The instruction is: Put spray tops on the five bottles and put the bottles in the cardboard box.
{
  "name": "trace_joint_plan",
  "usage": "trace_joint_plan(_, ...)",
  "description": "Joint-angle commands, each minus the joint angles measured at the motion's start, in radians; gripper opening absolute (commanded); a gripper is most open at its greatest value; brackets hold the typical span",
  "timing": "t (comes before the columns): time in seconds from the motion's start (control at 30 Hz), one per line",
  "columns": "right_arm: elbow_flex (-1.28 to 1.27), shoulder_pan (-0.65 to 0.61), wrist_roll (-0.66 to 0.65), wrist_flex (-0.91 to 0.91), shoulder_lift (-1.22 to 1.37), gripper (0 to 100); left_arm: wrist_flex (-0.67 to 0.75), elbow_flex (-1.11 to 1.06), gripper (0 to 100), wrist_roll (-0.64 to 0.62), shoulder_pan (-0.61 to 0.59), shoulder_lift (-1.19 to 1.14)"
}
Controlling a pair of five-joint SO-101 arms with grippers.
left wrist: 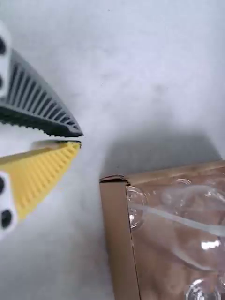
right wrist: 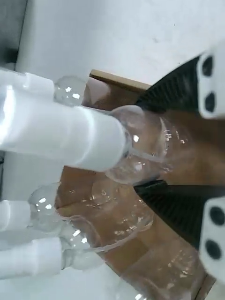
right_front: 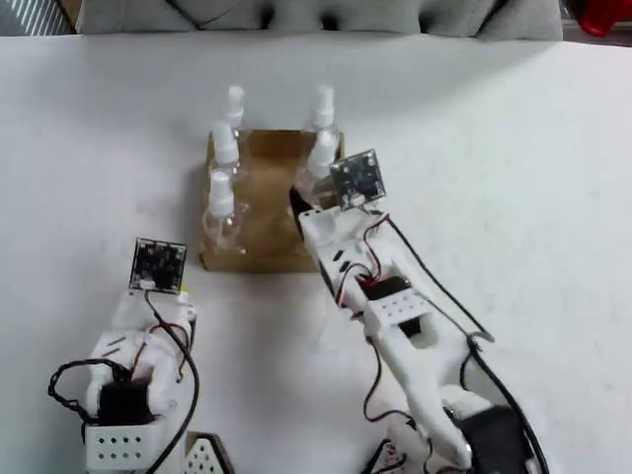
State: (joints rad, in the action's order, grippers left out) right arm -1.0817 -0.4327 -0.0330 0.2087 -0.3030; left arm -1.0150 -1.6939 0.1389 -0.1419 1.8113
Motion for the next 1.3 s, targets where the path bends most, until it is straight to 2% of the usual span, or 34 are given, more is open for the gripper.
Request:
trace_joint_plan(0.0,0.060,0.015,-0.074,0.087,0.047,1.5,-0.005,0.002,2,0.008,-0.010,0.012)
trace_joint_plan(0.37,0.064,0.058,-0.086,0.122,0.094,1.5,-0.003,0.002,2,0.008,-0.010,0.012)
trace_joint_plan(1.27,0.060,0.010,-0.087,0.044,0.125,1.8,-0.005,0.002,2,0.008,-0.010,0.012)
